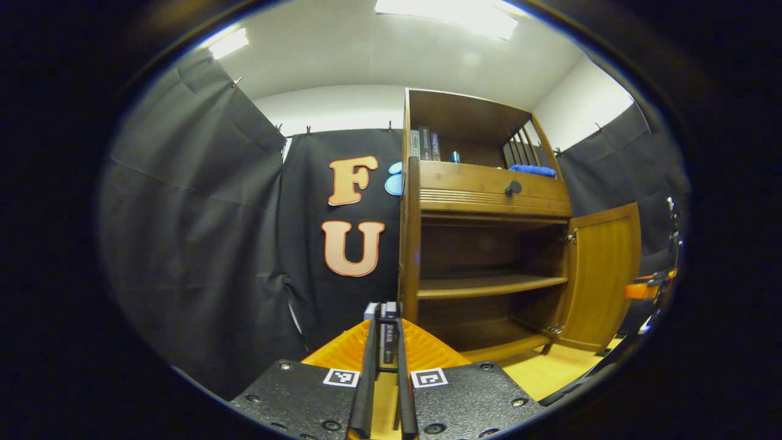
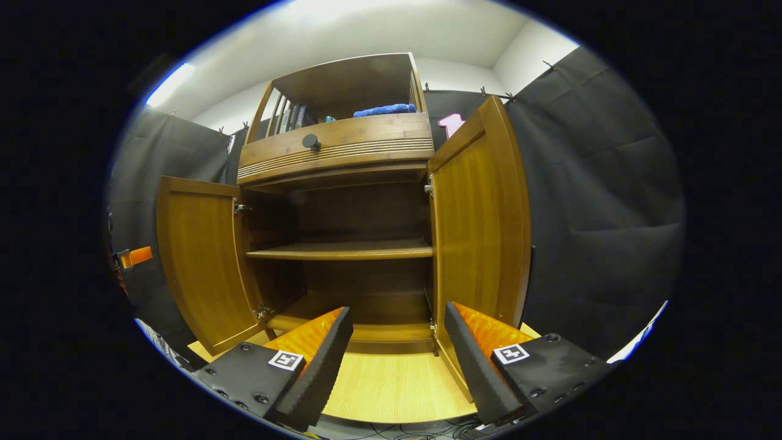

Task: Open the right door of the double-door shoe cabinet with the right hand, and open the left door with the left hand.

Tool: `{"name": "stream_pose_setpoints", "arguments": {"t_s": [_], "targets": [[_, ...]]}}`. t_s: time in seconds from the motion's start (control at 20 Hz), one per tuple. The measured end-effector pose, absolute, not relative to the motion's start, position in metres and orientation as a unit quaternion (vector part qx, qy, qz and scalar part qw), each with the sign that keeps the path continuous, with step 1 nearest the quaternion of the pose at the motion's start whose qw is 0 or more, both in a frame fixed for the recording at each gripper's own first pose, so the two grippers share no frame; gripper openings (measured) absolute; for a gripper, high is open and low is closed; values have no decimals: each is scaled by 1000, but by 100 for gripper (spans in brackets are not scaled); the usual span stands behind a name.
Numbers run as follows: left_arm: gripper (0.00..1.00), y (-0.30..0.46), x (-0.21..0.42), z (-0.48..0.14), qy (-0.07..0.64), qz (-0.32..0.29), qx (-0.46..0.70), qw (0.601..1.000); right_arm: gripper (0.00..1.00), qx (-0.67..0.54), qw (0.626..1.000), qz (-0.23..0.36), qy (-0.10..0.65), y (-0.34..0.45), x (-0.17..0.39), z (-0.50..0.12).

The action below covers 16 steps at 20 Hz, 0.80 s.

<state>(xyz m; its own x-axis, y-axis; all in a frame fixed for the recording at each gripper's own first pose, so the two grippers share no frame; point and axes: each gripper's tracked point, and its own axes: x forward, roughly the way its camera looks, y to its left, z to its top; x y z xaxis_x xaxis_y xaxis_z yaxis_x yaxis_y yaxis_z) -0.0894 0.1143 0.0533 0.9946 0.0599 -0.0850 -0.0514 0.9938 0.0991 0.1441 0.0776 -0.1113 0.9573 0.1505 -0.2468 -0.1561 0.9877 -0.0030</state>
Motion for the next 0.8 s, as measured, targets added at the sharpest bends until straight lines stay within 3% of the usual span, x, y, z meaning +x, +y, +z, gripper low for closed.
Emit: {"name": "stream_pose_setpoints", "arguments": {"t_s": [0.1,0.15,0.2,0.4,0.45,0.5,0.55,0.7,0.8], "targets": [[17,90,-81,51,42,15,23,999,98,-16,989,82,124,83,144,-112],[18,77,-78,48,40,7,18,999,89,-18,989,83,124,84,143,-112],[18,66,-73,45,40,0,18,999,98,-18,989,83,125,84,141,-112],[17,18,-48,17,59,-47,11,997,98,-16,989,71,128,78,131,-112],[24,4,-43,9,67,-61,8,996,98,-19,989,66,128,75,126,-111],[11,-7,-39,3,70,-71,7,995,98,-21,990,60,126,72,124,-109],[10,-15,-36,-1,72,-76,9,994,98,-22,990,54,124,69,122,-107],[25,-34,-26,-14,72,-79,2,994,98,-21,991,40,124,61,112,-106],[44,-44,-24,-20,70,-81,-10,994,97,-23,991,32,127,56,108,-107]]}}
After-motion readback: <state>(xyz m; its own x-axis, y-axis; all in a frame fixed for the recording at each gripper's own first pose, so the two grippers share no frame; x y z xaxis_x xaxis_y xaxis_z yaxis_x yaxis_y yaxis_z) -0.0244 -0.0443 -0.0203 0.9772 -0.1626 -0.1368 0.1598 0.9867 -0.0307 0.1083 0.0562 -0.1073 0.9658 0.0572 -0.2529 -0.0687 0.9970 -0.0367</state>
